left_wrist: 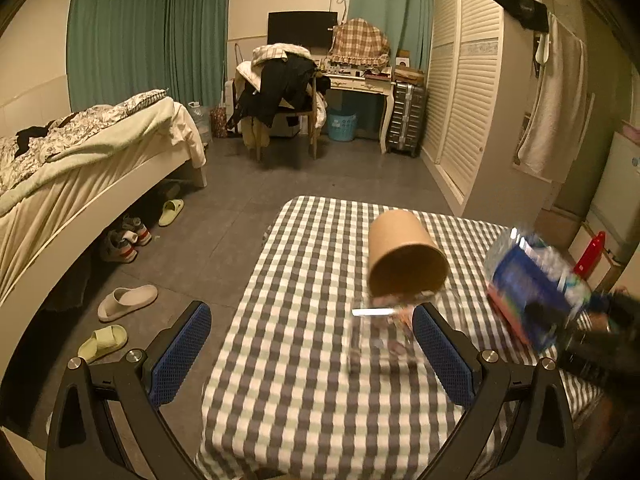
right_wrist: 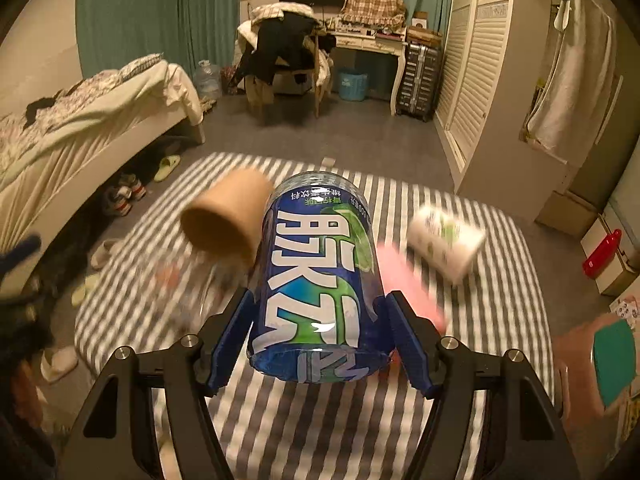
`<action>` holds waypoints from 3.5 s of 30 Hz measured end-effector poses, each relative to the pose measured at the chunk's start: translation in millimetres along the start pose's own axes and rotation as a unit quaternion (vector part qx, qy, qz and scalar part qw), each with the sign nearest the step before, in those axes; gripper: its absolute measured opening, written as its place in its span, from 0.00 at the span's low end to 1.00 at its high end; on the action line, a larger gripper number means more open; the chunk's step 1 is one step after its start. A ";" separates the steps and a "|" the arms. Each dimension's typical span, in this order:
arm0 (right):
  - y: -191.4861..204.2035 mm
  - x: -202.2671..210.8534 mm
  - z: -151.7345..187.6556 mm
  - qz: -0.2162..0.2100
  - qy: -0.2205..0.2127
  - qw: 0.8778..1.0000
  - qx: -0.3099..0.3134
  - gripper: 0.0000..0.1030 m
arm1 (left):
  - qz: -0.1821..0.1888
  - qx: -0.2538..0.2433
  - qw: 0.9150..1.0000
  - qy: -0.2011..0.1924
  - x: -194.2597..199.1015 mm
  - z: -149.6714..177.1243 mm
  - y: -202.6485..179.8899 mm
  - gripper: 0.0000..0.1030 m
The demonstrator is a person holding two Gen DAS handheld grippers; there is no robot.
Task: Flip cup upside down
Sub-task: 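Close the right gripper around the lying blue water bottle and lift it, then grasp the blue bottle with the left gripper while the right gripper releases it, then rotate the held blue bottle with the left gripper until its cap points up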
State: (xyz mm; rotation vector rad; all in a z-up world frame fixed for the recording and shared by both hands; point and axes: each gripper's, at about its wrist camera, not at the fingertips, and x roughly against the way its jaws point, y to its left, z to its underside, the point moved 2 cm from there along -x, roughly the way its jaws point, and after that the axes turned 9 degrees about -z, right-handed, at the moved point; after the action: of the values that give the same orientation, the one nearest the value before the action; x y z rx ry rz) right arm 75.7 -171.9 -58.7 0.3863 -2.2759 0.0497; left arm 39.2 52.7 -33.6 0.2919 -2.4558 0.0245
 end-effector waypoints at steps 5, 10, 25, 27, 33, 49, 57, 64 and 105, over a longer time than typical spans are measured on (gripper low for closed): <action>0.0 -9.3 37.8 -0.010 0.029 0.999 -0.011 0.66 | -0.012 -0.004 1.000 0.004 8.5 9.2 1.5 1.00; -4.3 -24.7 59.0 -0.011 0.057 0.998 -0.019 0.66 | -0.025 -0.011 0.999 0.022 8.0 18.6 -1.6 1.00; -27.7 -8.1 61.2 -0.041 0.039 0.997 -0.047 0.77 | -0.023 -0.036 0.997 0.057 2.9 28.6 -36.7 1.00; -33.4 0.4 57.9 -0.044 0.029 0.997 -0.052 0.79 | -0.022 -0.040 0.997 0.056 3.9 27.2 -43.3 1.00; -53.0 35.0 44.8 -0.040 -0.009 0.998 -0.049 0.82 | 0.000 -0.039 0.996 0.077 7.0 20.5 -67.7 1.00; -160.0 53.9 71.8 -0.001 -0.027 0.993 -0.119 0.82 | 0.036 -0.109 0.983 0.145 -31.4 8.1 -179.3 0.99; -191.7 40.2 85.7 -0.015 -0.018 0.988 -0.152 0.82 | 0.071 -0.131 0.967 0.207 -57.4 16.5 -206.8 0.78; -197.5 33.6 87.0 -0.029 -0.017 0.987 -0.160 0.82 | 0.083 -0.148 0.950 0.262 -78.1 28.5 -219.3 0.77; -167.8 40.2 85.2 0.010 -0.004 0.990 -0.139 0.82 | 0.113 -0.162 0.979 -0.051 -5.7 49.2 -191.8 0.75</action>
State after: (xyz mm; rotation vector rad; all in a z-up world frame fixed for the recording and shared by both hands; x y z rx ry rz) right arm 38.0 -355.8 -101.2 0.2170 -2.2539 -0.2582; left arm 54.6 -137.5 -86.4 -0.1318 -2.5310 -0.2974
